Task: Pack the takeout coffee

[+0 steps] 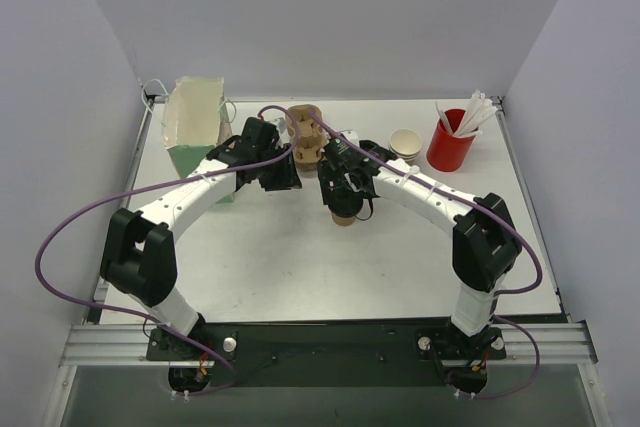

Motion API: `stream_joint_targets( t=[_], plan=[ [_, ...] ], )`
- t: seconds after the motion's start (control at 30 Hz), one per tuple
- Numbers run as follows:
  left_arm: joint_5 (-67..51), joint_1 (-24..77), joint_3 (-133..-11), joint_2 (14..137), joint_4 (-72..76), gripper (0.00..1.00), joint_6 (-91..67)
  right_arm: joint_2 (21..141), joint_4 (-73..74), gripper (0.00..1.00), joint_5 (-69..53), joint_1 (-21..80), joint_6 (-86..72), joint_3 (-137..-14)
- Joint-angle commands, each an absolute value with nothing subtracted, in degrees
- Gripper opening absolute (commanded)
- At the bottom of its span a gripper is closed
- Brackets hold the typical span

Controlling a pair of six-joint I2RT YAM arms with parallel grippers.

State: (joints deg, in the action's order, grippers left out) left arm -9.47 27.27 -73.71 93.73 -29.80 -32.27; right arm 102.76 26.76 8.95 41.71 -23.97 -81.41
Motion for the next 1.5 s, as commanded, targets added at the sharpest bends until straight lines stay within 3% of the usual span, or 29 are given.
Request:
stream_joint_targets(
  t=[0.0,0.37,0.83,1.47],
  plan=[
    [-10.4,27.0,-74.0,92.8,-27.9,0.45,-31.6,103.8,28.0,0.72,9.3,42.0,-24.3,-80.7],
    [-10.2,27.0,-74.4,92.4,-28.4,0.45,-31.2,100.8,28.8,0.65,10.7,41.2,-24.7,-80.6],
    [-11.3,27.0,-74.4,92.4,-27.9,0.45,-30.9,93.6,30.9,0.64,11.6,36.0,-25.7,-76.2],
    [-13.8,27.1,-75.7,93.2,-28.8,0.45,-29.0,78.8,30.7,0.64,12.5,9.8,-25.7,-61.2]
  ],
)
